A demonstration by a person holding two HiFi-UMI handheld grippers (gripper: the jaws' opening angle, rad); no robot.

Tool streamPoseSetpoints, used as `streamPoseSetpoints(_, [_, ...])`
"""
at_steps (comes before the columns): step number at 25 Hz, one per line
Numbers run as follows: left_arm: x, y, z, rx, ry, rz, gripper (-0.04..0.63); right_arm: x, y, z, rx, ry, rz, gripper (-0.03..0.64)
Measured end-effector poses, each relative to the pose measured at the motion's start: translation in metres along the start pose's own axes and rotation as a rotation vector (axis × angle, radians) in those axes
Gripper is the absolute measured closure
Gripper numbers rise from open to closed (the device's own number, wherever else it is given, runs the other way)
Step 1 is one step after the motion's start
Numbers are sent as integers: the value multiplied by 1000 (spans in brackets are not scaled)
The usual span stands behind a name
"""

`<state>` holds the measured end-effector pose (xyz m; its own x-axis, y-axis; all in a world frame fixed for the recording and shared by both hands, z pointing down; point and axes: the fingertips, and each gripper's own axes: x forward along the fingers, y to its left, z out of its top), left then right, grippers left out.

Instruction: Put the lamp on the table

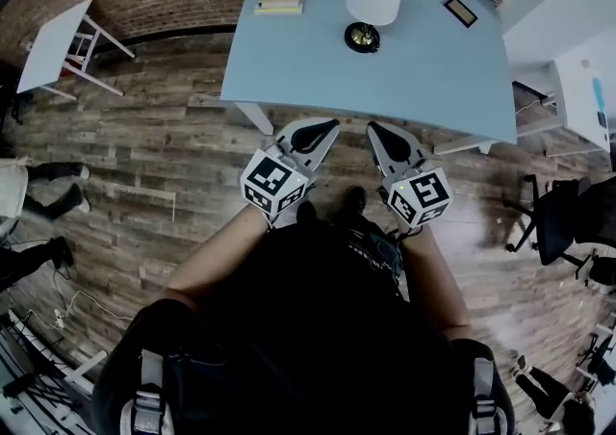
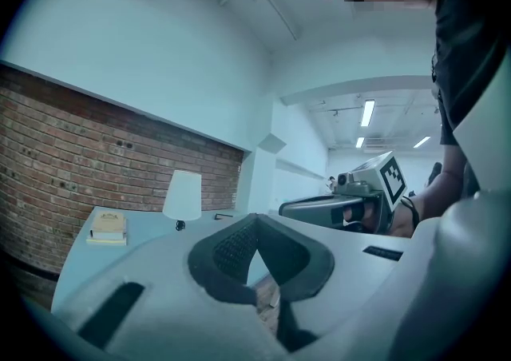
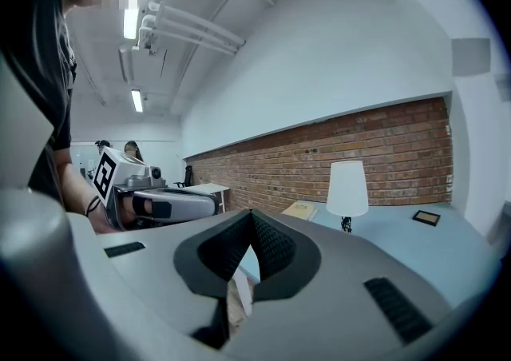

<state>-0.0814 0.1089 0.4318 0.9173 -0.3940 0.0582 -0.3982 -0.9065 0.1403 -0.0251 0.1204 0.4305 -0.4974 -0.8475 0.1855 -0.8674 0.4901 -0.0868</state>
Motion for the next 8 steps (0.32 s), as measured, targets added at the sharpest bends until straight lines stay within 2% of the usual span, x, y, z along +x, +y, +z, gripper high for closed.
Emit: streamPoseSetpoints(8, [-12, -4, -1, -7, -1, -9, 586, 1, 14, 4, -7, -6, -1, 601])
